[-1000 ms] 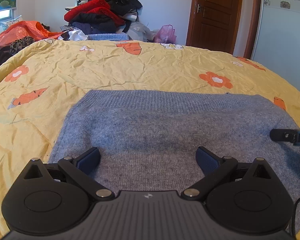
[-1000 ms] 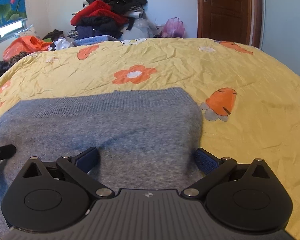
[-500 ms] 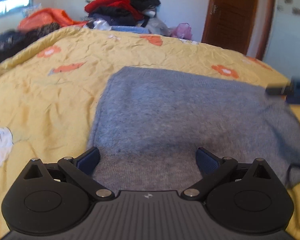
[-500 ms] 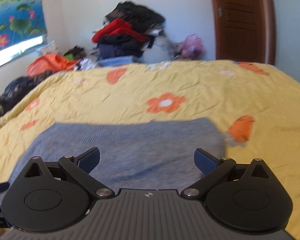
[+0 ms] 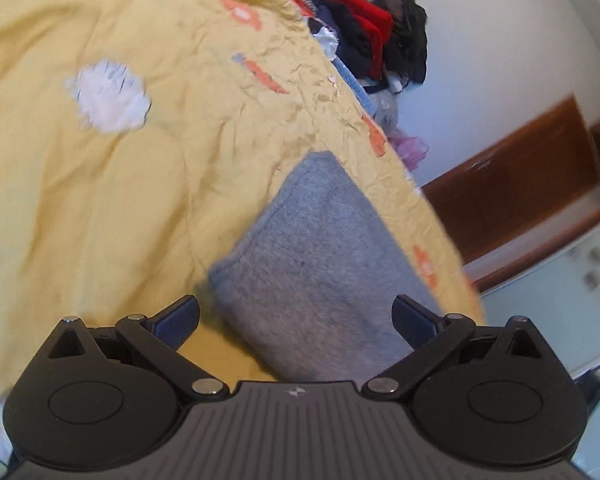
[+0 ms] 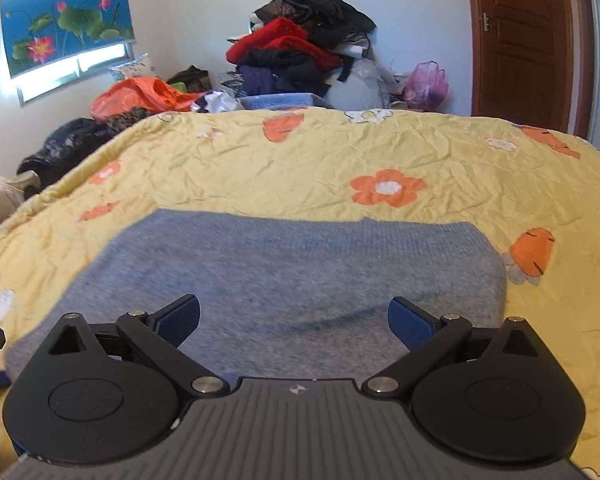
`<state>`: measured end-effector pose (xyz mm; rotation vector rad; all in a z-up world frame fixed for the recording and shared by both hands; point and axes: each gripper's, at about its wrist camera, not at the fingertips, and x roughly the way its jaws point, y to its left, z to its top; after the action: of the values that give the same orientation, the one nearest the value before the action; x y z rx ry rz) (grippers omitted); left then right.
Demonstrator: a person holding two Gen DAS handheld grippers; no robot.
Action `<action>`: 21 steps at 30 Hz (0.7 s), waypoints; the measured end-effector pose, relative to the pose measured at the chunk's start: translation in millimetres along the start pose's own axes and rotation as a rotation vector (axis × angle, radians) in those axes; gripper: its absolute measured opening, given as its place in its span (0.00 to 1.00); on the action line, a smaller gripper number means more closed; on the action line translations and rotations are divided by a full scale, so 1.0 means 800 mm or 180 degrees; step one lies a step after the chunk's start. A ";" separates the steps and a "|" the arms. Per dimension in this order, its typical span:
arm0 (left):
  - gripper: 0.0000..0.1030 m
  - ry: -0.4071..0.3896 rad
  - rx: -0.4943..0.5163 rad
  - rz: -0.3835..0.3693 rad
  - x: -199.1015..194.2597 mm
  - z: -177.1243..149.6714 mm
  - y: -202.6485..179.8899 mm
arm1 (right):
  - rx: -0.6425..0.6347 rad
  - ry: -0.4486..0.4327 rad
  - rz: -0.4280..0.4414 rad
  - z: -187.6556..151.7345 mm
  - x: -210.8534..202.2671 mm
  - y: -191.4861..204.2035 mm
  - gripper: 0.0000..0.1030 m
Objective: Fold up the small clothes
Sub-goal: 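Grasp the side of the folded sweater with the left gripper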
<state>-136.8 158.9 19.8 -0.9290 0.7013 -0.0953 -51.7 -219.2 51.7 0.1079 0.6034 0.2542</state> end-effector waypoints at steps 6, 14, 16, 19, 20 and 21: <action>1.00 -0.0115 -0.0293 -0.0114 0.015 0.012 0.007 | 0.0078 0.0048 0.0286 0.011 0.004 0.022 0.98; 0.14 -0.0023 0.0045 0.0342 0.042 0.014 -0.004 | 0.0152 0.0090 0.0380 0.019 -0.002 0.023 0.98; 0.13 -0.0074 0.0110 0.0350 0.038 0.013 -0.006 | 0.0237 0.0146 0.0415 0.023 0.002 0.019 0.99; 0.12 -0.0178 0.0306 0.0347 0.030 0.012 -0.020 | 0.0439 0.0313 0.0555 0.030 0.017 0.012 0.99; 0.11 -0.0202 0.0415 0.0314 0.028 0.011 -0.030 | 0.0517 0.0401 0.0622 0.032 0.023 0.010 0.99; 0.11 -0.0226 0.0578 0.0286 0.026 0.010 -0.044 | 0.0606 0.0501 0.0724 0.035 0.031 0.009 0.99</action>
<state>-108.3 135.4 38.7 -0.7228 0.6563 -0.0453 -17.6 -206.6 62.5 0.3438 0.7723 0.4280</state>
